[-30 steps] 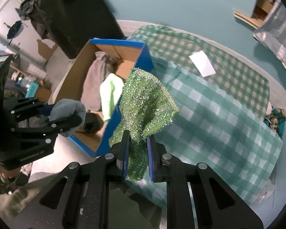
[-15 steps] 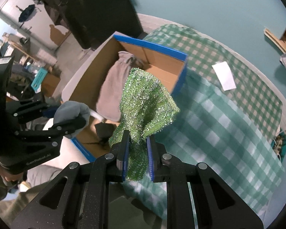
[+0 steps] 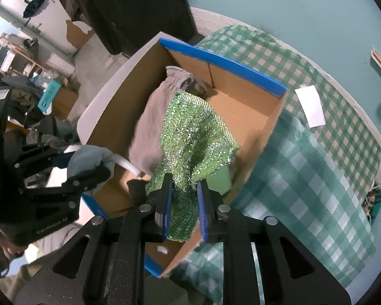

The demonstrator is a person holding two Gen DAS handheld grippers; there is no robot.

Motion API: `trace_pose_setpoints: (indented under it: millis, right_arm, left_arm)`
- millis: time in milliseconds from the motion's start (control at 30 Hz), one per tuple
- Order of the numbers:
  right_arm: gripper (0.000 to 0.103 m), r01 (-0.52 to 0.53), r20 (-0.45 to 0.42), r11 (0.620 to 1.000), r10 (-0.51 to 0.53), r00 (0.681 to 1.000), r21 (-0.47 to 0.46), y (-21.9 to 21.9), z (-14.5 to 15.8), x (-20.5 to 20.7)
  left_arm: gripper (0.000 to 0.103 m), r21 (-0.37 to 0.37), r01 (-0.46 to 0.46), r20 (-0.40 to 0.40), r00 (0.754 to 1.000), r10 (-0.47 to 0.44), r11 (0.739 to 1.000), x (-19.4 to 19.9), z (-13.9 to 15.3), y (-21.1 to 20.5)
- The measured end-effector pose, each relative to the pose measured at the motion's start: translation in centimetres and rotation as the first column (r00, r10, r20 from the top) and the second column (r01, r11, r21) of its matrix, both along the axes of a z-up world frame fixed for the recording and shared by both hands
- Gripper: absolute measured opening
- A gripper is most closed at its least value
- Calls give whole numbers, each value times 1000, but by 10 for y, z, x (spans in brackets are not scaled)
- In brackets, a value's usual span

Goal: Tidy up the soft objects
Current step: 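Lower both items into the box and open both grippers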

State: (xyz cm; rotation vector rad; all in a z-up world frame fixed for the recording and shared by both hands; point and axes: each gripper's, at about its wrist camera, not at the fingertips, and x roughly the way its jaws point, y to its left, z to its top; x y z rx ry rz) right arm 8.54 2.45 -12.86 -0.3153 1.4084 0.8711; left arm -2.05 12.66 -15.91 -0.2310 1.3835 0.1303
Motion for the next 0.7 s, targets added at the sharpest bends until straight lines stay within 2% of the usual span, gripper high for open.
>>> trace_pose_setpoints:
  millis: [167, 233, 300, 500, 567, 700]
  right_arm:
    - [32, 8, 21, 1000, -7, 1000, -24, 12, 0, 0]
    - [47, 15, 32, 999, -14, 999, -29, 14, 2, -1]
    - [55, 13, 51, 999, -11, 999, -32, 15, 7, -2]
    - [58, 41, 77, 999, -39, 996, -31, 11, 18, -2]
    - [63, 62, 86, 998, -59, 995, -28, 6, 25, -1]
    - [65, 93, 104, 995, -91, 990, -20, -2, 38, -1]
  left_arm:
    - [47, -8, 4, 2, 1000, -4, 1000, 2, 2, 4]
    - [56, -12, 6, 12, 1000, -6, 1000, 1, 4, 6]
    - [60, -8, 7, 24, 1000, -7, 1000, 1, 8, 6]
    - [67, -3, -6, 65, 998, 6, 1000, 0, 22, 11]
    - [68, -2, -11, 83, 997, 11, 1000, -1, 30, 13]
    - [76, 6, -12, 129, 992, 11, 1000, -2, 45, 12]
